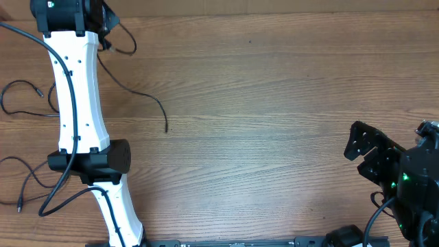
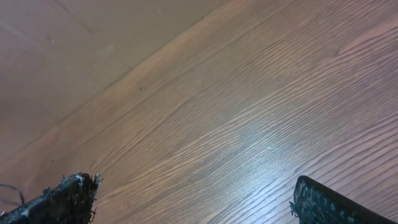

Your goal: Untangle cables

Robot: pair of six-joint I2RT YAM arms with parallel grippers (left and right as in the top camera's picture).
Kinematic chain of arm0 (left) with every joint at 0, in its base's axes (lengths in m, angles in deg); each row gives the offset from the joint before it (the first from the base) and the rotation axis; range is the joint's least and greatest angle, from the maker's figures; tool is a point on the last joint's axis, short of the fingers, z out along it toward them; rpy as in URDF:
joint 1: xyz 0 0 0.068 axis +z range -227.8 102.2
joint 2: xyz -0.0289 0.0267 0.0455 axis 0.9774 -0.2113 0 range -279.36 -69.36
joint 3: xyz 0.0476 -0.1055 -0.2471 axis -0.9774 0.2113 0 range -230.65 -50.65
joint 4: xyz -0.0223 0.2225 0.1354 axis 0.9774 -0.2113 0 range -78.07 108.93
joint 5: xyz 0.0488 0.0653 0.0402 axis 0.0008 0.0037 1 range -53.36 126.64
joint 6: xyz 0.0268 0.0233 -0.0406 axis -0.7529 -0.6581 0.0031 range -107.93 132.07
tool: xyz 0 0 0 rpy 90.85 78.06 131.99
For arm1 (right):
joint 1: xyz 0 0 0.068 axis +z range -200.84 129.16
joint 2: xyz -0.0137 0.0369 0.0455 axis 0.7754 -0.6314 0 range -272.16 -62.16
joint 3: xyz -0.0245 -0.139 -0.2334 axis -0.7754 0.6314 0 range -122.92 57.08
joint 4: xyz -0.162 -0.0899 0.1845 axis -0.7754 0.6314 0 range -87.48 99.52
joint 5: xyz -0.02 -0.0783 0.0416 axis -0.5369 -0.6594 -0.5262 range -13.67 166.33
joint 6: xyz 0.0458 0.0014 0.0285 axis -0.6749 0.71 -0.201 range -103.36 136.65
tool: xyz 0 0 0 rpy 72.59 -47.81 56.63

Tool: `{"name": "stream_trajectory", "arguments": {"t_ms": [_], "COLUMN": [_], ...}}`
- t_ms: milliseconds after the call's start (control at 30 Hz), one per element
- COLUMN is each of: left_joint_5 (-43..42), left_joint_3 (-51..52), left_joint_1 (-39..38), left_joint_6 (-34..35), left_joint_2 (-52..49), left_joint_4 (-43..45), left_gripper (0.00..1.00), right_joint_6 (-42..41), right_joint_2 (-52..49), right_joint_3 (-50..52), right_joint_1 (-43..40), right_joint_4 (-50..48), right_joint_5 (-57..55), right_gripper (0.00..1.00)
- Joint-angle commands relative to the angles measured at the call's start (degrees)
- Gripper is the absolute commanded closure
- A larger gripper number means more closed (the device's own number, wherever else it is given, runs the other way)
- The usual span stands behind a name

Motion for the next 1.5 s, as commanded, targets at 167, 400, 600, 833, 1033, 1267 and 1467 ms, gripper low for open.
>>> {"name": "stream_trajectory", "arguments": {"t_ms": [167,400,600,833,1033,1267,1467], "left_joint_5": [1.1,-0.2,-0.2,-11.8,-7.9,-5.1,-5.7], "left_joint_3": [-0.7,-0.7,-0.6,3.1,11.6,23.7,30.4], "left_joint_1": [0.5,0.3,0.3,0.3,0.3,0.3,0.3], "left_joint_6": [-8.4,-7.7,3.4,-1.0,0.6,1.8,1.8], "left_joint_2": [0.3,0.3,0.3,0.2,0.1,0.1,0.1], "left_joint_4": [12.3,6.8,-9.0,-8.9,-8.9,-6.5,-2.3], "left_gripper": [0.96,0.96,0.96,0.96,0.96,0.55,0.00], "right_joint_6": [-0.2,-0.2,-0.2,-0.2,-0.2,-0.2,-0.2], "right_joint_2": [0.3,0.3,0.2,0.2,0.2,0.2,0.2], "right_joint_3": [-1.4,-1.4,-1.4,-1.4,-1.4,-1.4,-1.4], "right_joint_1": [-0.2,-0.2,-0.2,-0.2,-0.2,-0.2,-0.2], "right_joint_4": [0.1,0.0,-1.1,-1.0,-0.4,-0.4,-0.4], "right_joint_5": [0.9,0.8,0.9,1.5,2.8,2.8,2.8], "right_gripper": [0.00,0.00,0.00,0.00,0.00,0.00,0.00]}}
